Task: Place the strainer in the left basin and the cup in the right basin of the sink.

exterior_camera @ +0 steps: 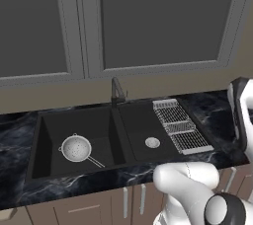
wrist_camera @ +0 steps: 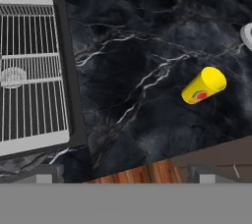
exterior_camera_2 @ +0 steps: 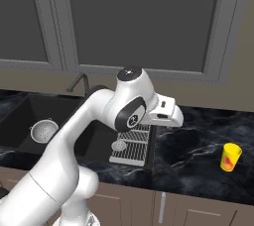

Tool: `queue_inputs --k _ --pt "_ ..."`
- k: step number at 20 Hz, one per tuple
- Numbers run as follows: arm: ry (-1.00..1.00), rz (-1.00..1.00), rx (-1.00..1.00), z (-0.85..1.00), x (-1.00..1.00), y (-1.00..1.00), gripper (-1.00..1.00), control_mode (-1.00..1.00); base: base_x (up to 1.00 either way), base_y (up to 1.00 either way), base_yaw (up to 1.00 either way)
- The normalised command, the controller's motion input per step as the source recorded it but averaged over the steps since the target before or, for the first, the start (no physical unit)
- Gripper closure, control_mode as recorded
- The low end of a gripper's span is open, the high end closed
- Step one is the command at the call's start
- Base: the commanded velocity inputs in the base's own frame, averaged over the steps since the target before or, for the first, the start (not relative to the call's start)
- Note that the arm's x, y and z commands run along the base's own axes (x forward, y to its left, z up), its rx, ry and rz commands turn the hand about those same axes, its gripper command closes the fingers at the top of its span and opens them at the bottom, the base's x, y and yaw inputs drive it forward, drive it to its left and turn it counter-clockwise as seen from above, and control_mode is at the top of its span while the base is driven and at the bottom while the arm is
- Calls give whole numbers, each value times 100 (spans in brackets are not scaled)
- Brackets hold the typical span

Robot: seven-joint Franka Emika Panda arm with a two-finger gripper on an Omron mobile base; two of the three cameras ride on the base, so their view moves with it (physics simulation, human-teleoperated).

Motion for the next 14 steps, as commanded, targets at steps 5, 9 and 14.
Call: queue_inputs --k 5,9,14 --pt "0 -5 0 0 0 -20 -100 -100 0 0 0" --pt "0 -3 0 0 0 -17 -100 -100 0 0 0" --pt "0 -4 0 0 0 -15 -100 -100 0 0 0"
